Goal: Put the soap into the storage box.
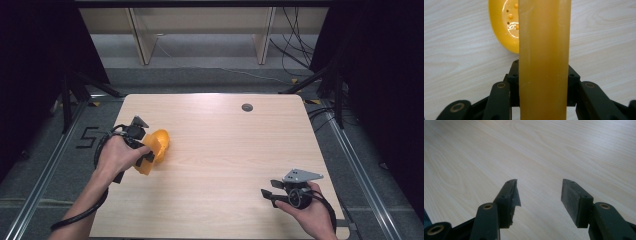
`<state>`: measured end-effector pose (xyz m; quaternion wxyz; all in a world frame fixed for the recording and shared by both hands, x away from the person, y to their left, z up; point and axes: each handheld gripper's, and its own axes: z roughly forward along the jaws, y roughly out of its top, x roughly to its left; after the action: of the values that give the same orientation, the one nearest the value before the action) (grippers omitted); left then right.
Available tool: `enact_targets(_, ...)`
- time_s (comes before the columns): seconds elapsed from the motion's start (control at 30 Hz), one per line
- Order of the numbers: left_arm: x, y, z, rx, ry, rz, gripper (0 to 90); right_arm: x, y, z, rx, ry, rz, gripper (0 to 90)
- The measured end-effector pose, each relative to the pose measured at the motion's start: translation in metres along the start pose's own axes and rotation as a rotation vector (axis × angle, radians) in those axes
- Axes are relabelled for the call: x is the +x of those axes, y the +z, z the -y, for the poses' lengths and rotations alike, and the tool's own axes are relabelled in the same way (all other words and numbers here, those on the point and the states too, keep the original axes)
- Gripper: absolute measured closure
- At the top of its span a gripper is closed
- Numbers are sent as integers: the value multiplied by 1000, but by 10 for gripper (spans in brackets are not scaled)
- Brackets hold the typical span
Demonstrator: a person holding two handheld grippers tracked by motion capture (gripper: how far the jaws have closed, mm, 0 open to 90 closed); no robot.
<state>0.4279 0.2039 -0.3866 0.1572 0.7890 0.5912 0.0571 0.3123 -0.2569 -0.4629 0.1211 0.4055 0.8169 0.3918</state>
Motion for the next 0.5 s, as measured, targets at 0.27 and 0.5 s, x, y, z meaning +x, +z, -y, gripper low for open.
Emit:
enact_targets(0.27,4,1,-8,7,-4,-10,604,0,1,0,-7,3,-8,474)
enact_targets(0.5,7,3,-14,-12,-8,-18,604,0,1,0,-7,2,-7,474)
